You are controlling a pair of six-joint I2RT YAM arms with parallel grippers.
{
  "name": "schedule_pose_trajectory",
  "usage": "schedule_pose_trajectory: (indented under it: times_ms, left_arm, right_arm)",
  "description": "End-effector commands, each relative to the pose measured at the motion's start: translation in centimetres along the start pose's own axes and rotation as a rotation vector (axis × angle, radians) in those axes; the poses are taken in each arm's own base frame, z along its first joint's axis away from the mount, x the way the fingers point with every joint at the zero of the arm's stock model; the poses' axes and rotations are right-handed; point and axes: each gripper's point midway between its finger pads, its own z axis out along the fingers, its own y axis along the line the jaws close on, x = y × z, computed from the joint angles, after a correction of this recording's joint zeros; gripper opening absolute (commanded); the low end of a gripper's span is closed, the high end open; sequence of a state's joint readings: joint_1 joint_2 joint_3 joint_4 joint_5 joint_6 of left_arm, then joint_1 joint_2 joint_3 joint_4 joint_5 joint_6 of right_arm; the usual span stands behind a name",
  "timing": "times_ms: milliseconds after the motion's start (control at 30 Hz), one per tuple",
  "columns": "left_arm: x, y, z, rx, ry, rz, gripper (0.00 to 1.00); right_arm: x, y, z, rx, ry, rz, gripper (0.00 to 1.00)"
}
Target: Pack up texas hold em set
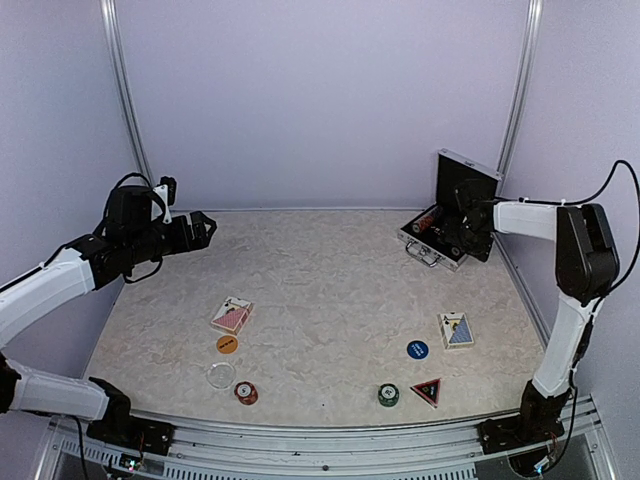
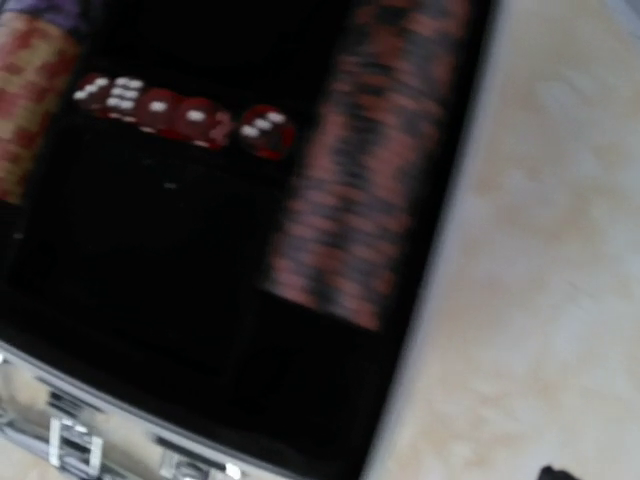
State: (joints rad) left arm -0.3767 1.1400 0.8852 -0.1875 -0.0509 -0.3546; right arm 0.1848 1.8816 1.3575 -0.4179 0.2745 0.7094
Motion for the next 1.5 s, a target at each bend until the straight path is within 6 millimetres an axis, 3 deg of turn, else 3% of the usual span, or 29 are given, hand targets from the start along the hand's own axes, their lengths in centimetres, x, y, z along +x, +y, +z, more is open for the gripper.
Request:
schedule_pose_trajectory:
  times_ms: [0,600,800,1467]
  left_arm:
    - [-0.1,-0.5,0.3,0.022,-0.006,0.015,0.99]
    - [0.4,-0.3,0.8,0.014,0.013,0.014,0.99]
    - [0.6,-0.1,0.9,0.009,0.017,0.014,0.99]
    - [0.8,0.1,1.1,-0.002,0.027,0.019,0.99]
  right_arm:
    - [-2.0,2.7,0.6,-0.097,-0.029,-0.089,0.92]
    - [-3.5,8.2,4.4,-0.190,-0.084,-0.215,0.83]
    - [-2.5,10.3,5.5,-0.288,-0.047,-0.272,0.77]
    - [1.5,13.2,6.8,-0.479,0.062,-0.466,0.82]
